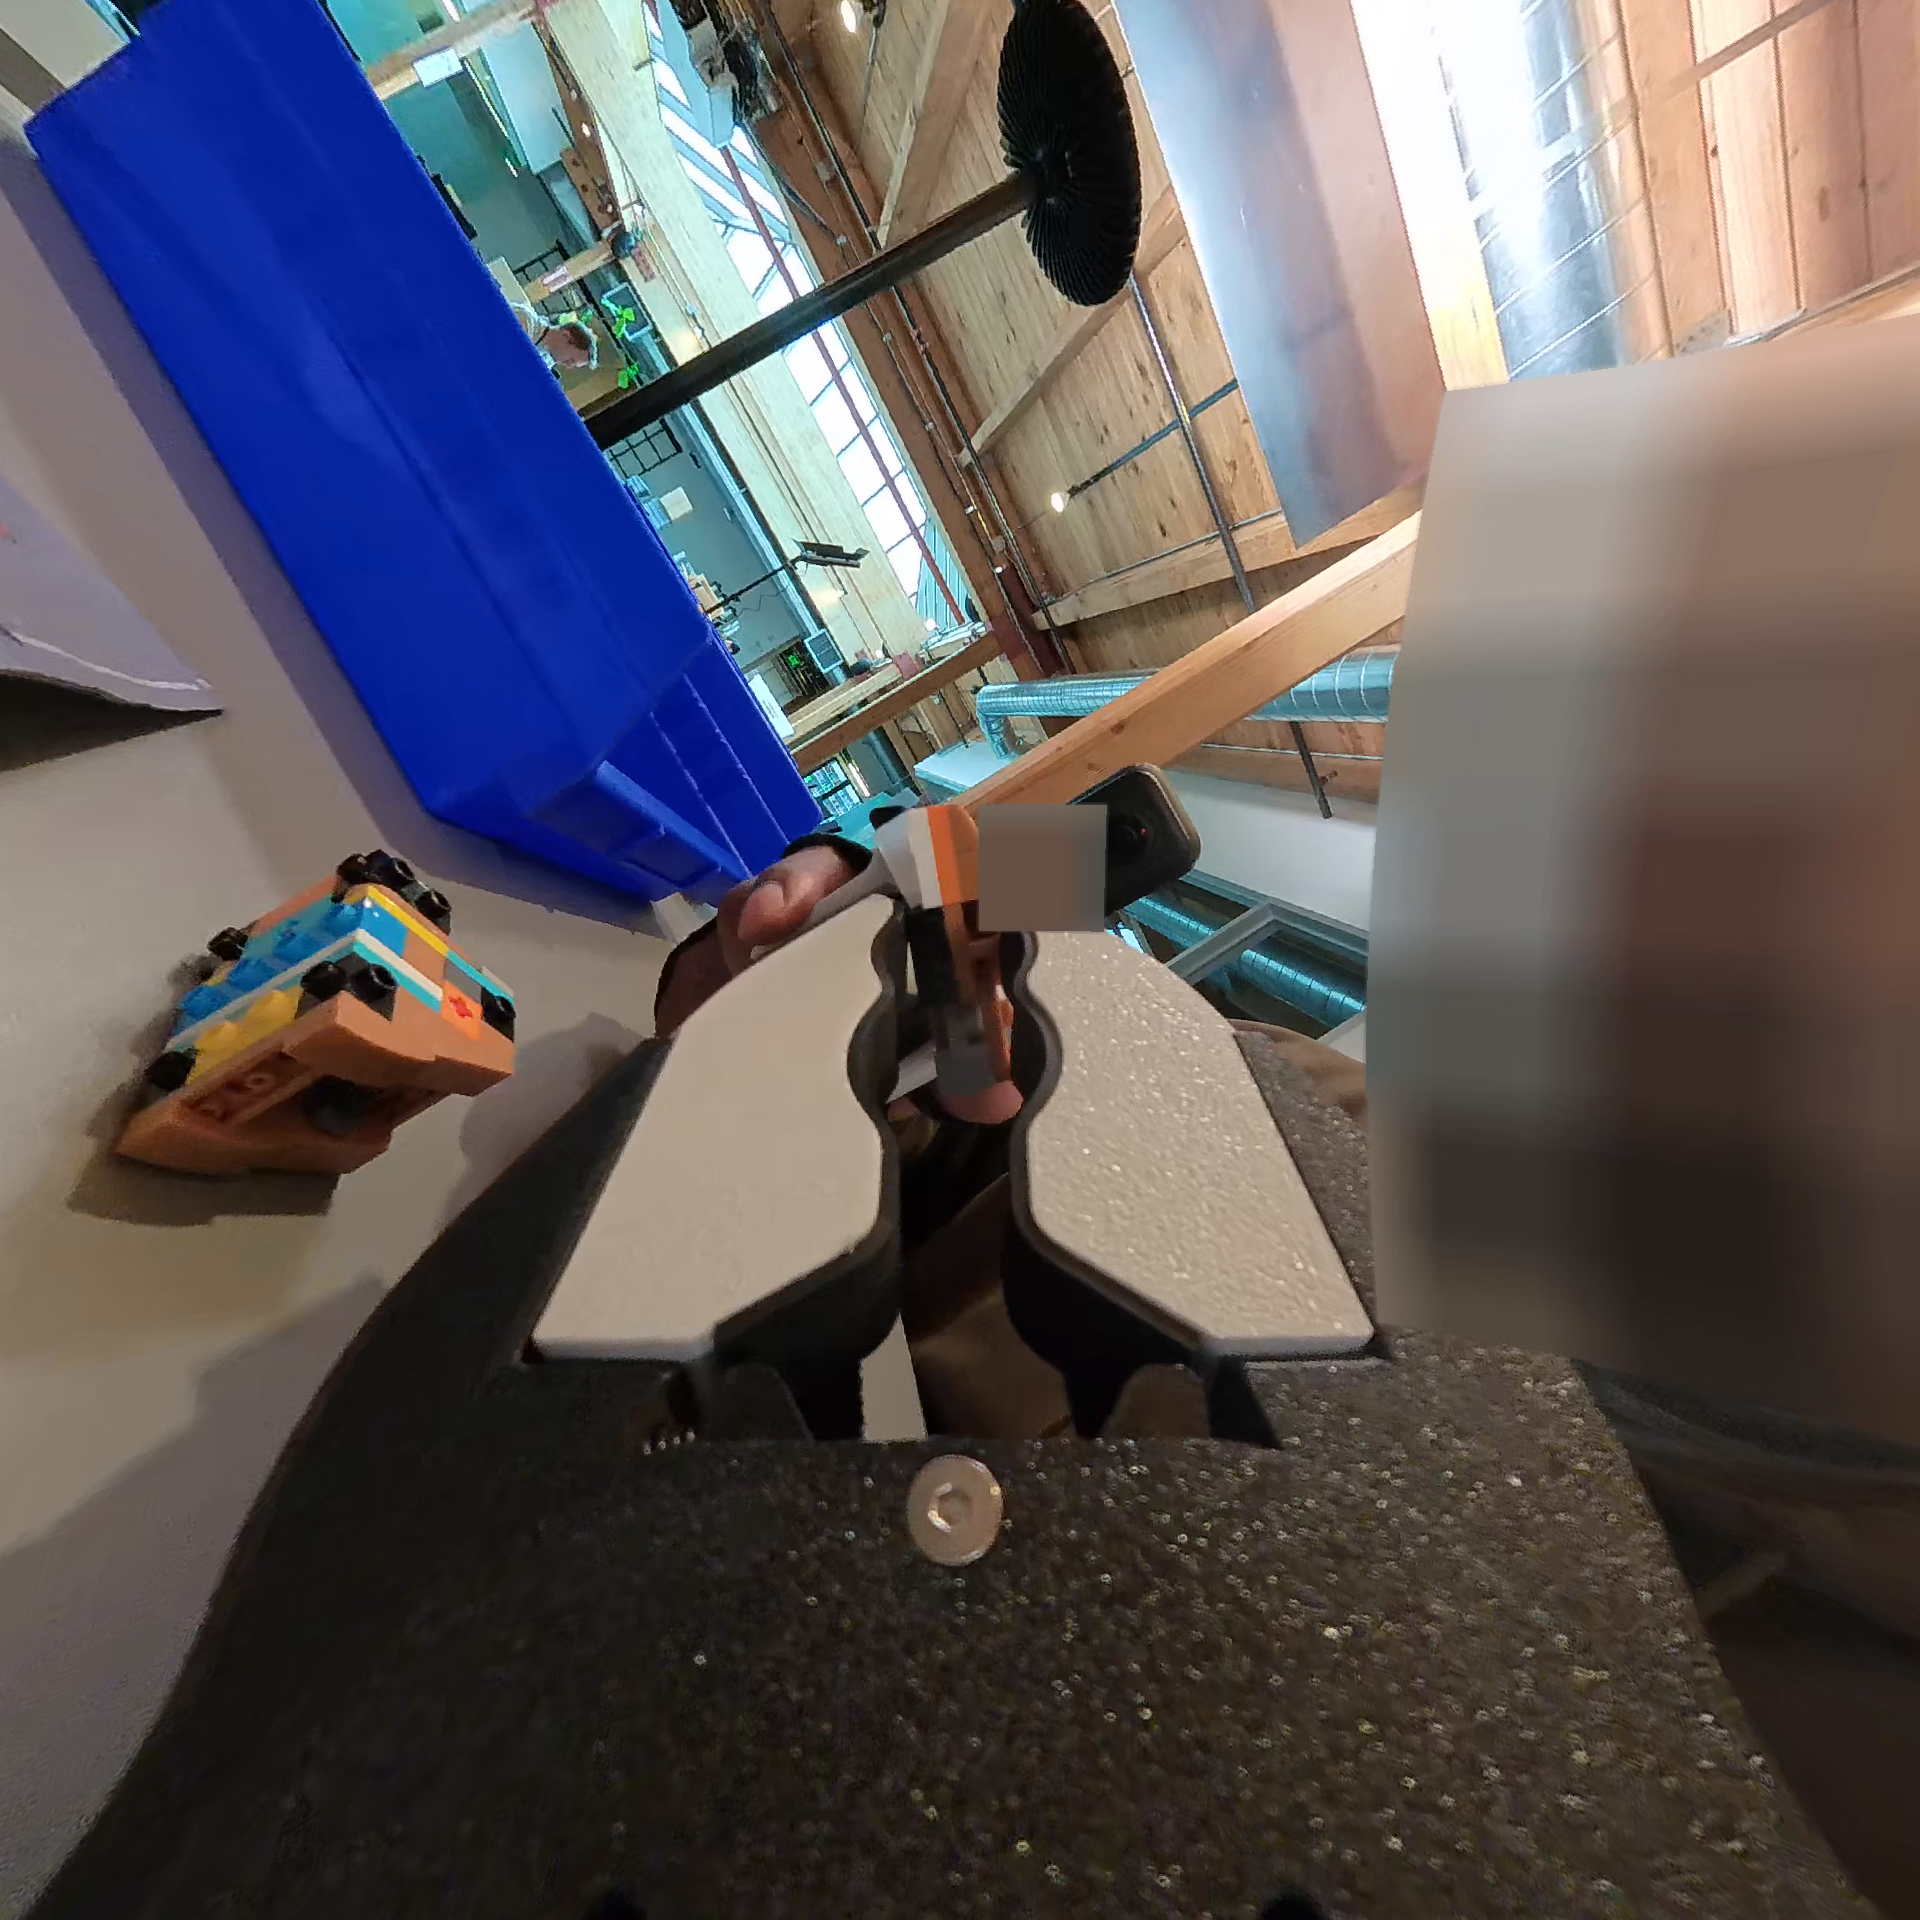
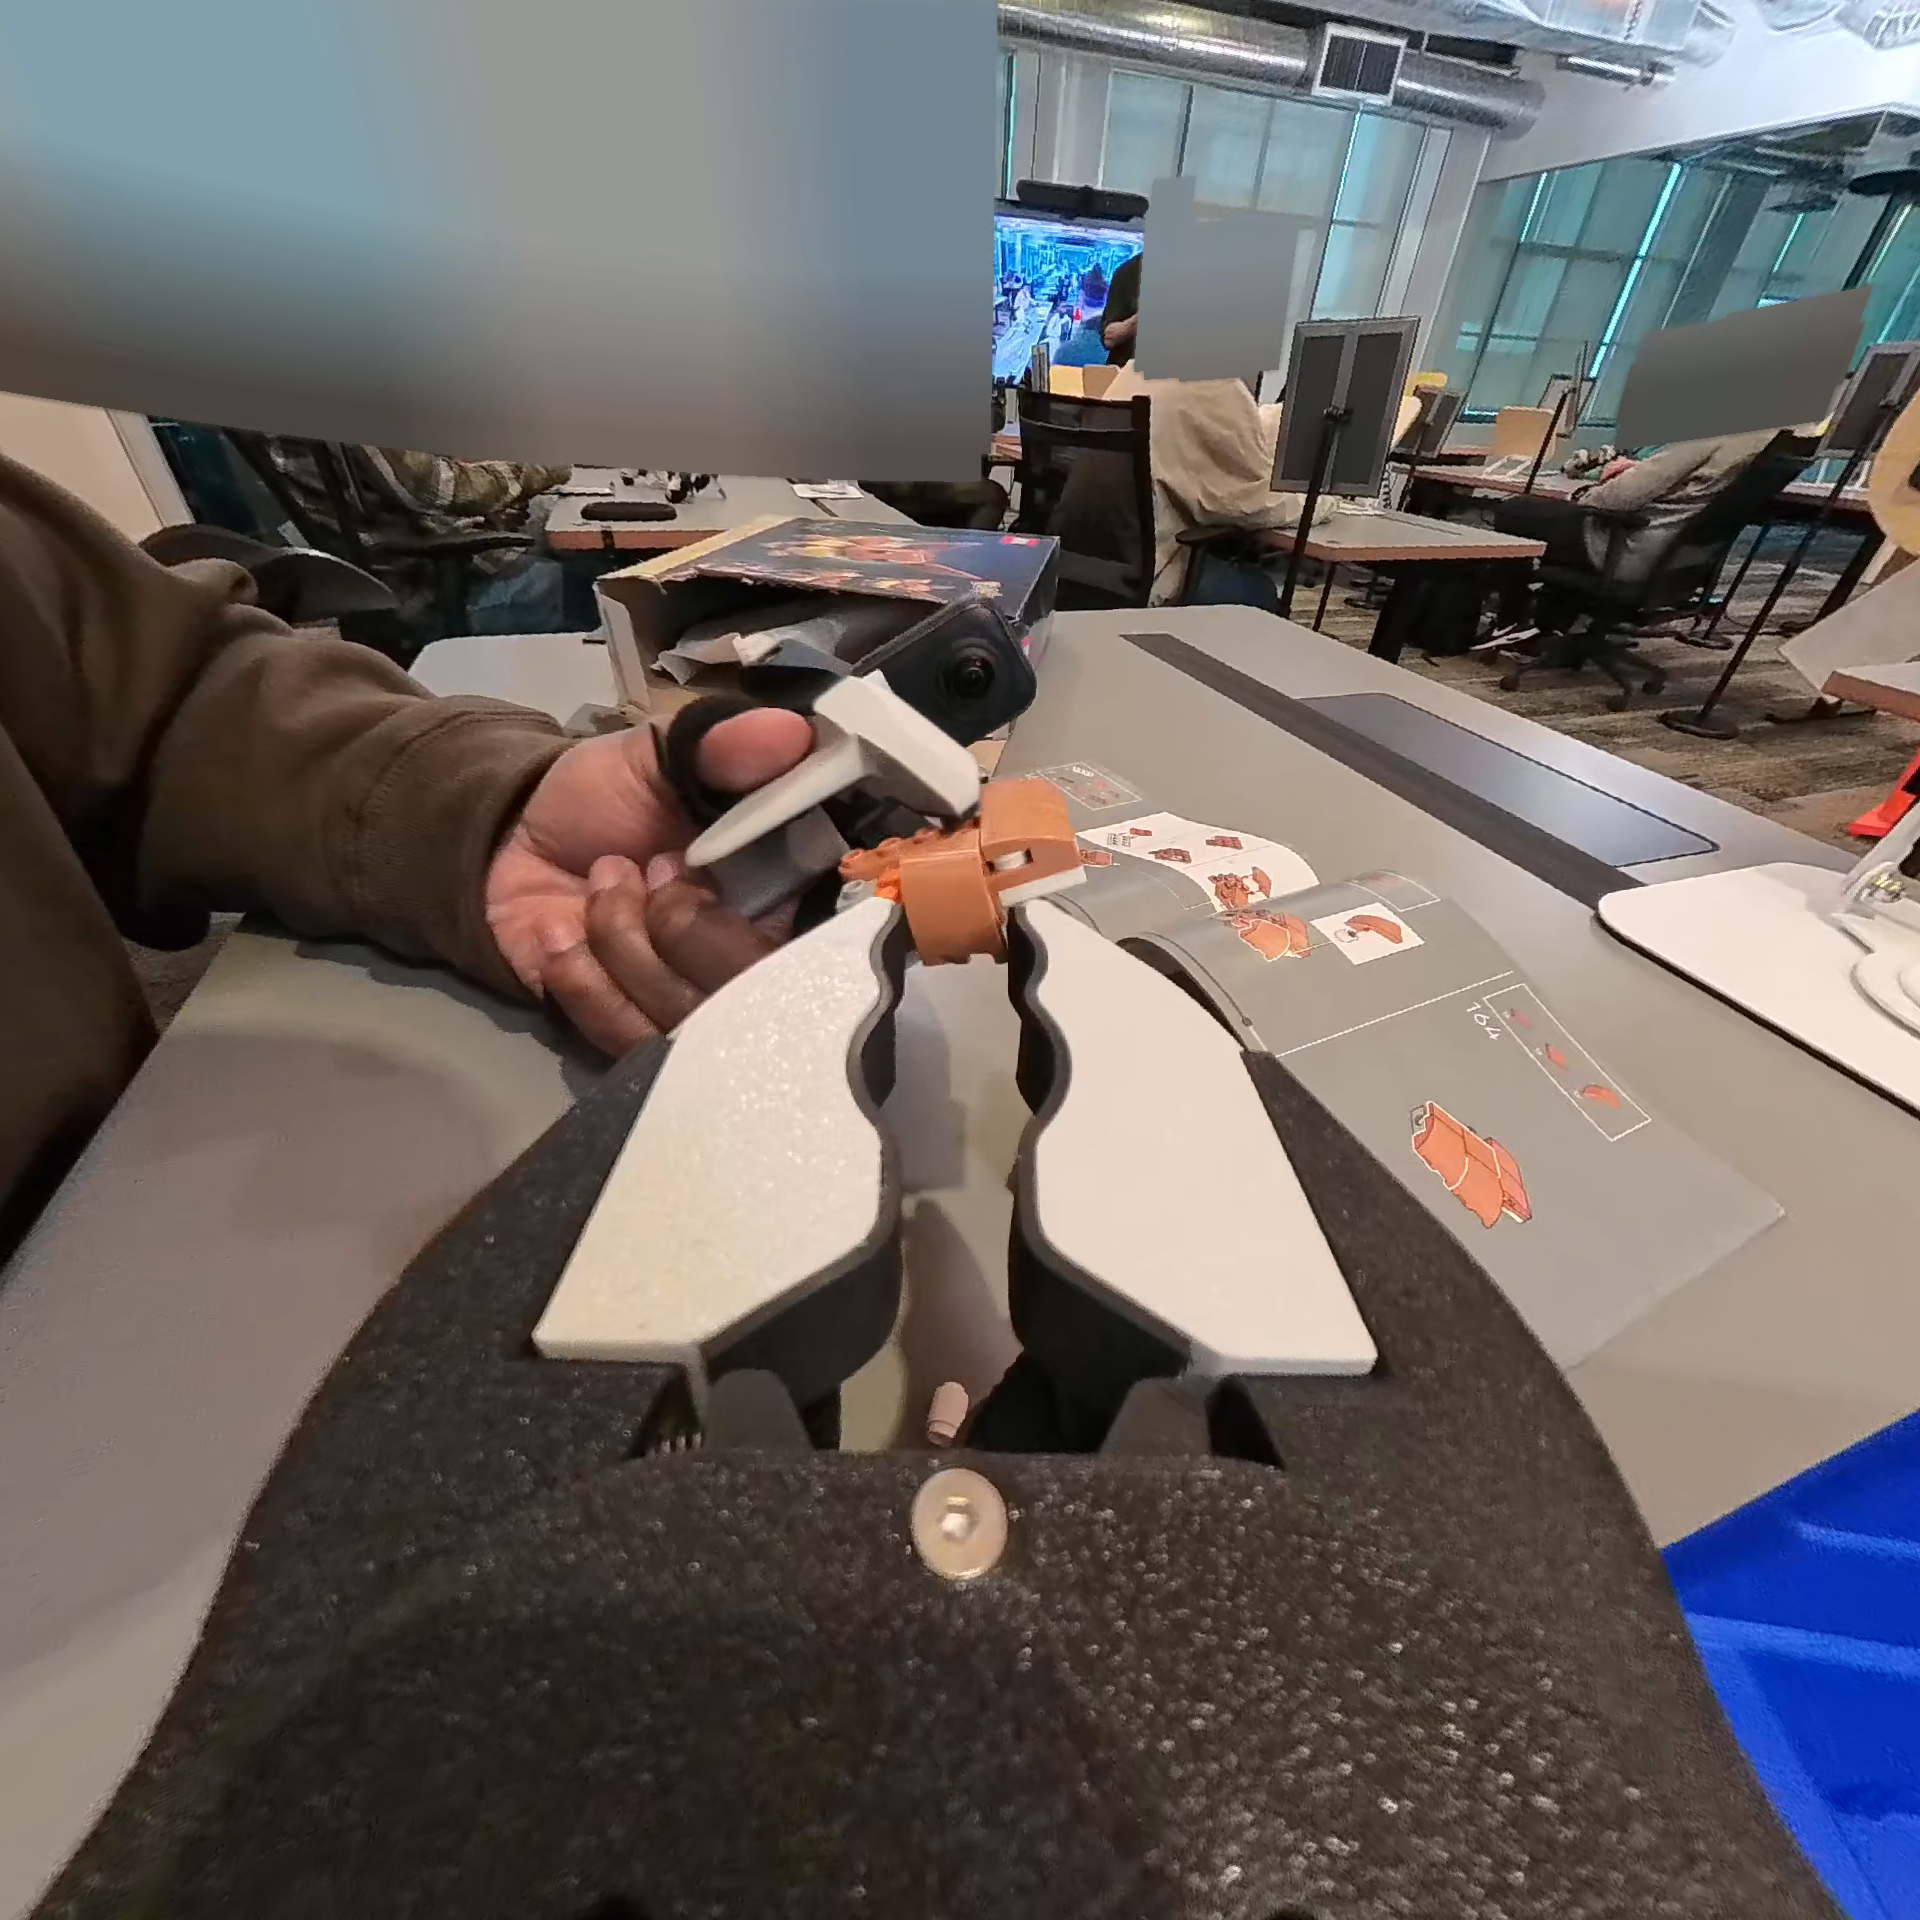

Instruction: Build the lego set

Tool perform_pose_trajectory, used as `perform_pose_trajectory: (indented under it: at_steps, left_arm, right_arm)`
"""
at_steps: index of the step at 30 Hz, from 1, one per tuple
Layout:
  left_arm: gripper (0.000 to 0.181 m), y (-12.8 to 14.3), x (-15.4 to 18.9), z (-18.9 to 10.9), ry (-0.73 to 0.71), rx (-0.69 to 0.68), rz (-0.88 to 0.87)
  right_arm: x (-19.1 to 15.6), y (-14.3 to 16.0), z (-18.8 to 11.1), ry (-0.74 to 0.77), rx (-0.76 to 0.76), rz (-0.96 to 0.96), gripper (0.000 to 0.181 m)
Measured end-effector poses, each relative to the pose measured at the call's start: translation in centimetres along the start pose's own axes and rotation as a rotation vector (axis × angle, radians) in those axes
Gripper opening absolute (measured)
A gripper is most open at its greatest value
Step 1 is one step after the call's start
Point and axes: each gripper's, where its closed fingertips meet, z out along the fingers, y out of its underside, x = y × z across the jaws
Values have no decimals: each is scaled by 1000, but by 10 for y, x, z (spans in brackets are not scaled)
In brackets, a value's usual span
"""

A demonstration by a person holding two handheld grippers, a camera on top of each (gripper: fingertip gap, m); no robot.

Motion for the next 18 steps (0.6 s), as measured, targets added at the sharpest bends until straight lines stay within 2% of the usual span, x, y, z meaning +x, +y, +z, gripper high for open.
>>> perform_pose_trajectory:
  at_steps: [18]
  left_arm:
    - [16, 1, -4, -1, -34, -8, 13]
  right_arm:
    - [2, 4, 0, 4, -4, 0, 19]
